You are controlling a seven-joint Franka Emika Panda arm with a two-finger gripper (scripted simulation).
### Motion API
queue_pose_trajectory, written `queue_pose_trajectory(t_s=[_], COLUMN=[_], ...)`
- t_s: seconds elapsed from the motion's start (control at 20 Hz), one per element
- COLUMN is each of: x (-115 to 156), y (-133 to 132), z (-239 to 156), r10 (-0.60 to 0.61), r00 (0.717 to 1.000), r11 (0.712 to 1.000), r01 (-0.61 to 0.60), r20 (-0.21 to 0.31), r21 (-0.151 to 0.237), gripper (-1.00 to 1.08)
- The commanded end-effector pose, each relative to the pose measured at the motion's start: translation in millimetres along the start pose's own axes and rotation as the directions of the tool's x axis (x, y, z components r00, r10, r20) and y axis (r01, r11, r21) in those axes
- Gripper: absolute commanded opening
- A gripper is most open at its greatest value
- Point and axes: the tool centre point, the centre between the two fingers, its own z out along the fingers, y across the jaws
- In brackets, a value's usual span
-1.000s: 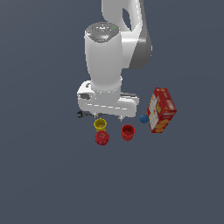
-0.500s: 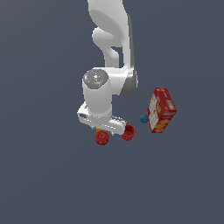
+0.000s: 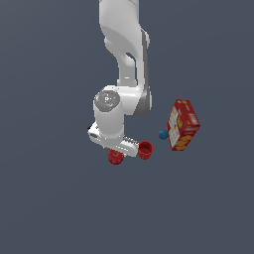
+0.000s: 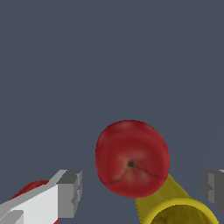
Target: Pick up a designated object from a clutter of objects.
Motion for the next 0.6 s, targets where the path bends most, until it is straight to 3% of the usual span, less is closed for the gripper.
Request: queue_pose_trajectory(t_s=[0.0, 0.55], x=[0, -1], y=[0, 0], z=[0, 41], r10=[0.000, 0.002], r00=[1.000, 1.000], r11=[1.000, 1.000], r01=[0.000, -0.002], r20=[-0.001, -0.002], r21=[0.000, 0.000], gripper=[1.00, 1.00])
